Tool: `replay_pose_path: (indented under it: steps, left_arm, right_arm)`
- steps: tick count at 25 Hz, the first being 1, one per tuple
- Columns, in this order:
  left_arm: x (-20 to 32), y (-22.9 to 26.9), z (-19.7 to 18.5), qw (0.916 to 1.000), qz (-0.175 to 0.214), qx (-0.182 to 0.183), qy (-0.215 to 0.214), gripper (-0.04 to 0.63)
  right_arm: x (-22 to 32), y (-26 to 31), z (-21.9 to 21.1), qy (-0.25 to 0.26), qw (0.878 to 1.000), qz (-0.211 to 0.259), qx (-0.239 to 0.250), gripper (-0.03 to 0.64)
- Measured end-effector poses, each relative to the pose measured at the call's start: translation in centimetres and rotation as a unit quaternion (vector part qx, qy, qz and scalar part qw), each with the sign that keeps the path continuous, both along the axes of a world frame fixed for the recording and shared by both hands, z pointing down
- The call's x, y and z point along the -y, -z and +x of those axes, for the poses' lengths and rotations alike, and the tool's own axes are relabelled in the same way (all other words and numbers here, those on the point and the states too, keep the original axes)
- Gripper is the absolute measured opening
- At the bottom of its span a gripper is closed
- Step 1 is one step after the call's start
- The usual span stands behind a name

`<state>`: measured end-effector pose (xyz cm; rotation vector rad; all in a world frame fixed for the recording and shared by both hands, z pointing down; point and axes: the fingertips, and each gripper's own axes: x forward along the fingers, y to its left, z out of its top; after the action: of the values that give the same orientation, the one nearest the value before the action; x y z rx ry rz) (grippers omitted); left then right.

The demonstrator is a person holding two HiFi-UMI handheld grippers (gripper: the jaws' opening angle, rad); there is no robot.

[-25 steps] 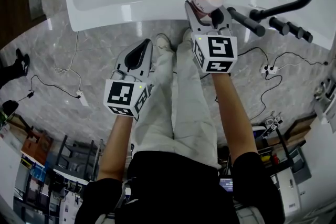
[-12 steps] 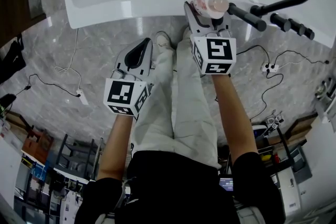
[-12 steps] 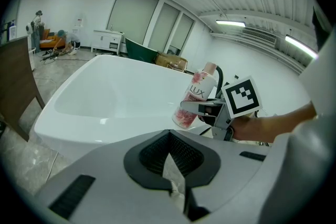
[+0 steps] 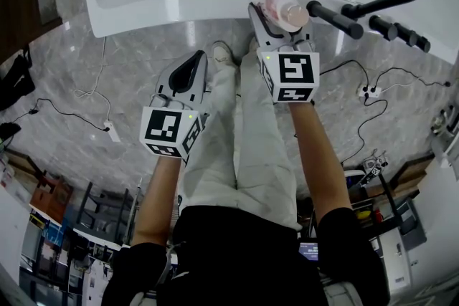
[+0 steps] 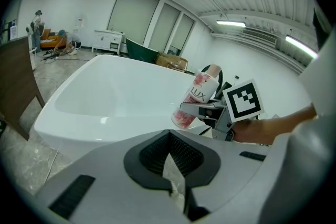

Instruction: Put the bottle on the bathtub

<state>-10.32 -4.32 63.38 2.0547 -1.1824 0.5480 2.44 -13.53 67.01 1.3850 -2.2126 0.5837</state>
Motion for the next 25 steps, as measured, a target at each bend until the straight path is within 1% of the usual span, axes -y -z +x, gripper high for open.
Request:
replay_pose_path:
  steps: [11, 17, 22, 25]
  left_arm:
    - [-0.7, -0.4, 0.2, 1.0000, -0.006, -0.002, 0.006, 0.012]
    - [-1.5, -0.5, 0.3, 0.9999, -0.011, -0.002, 0.009, 0.012]
    - [-1.3, -0.4, 0.4, 0.9999, -0.008, -0.003, 0.012, 0.012]
    - [-1.2, -0.2, 0.3, 0.9999, -0.005, -0.004, 0.014, 0.012]
  right_arm:
    - [-0.5, 0.2, -1.0, 0.015, 0.999, 0.022, -0.023, 0.253]
    - [-0.6, 0.2, -0.9, 0.014, 0.999, 0.028, -0.023, 0.254]
    - [-1.0, -0.8, -0.8, 0.012, 0.999, 0.002, -0.037, 0.255]
    - [-1.3, -0.9, -0.9, 0.015, 0.999, -0.001, -0.043, 0.255]
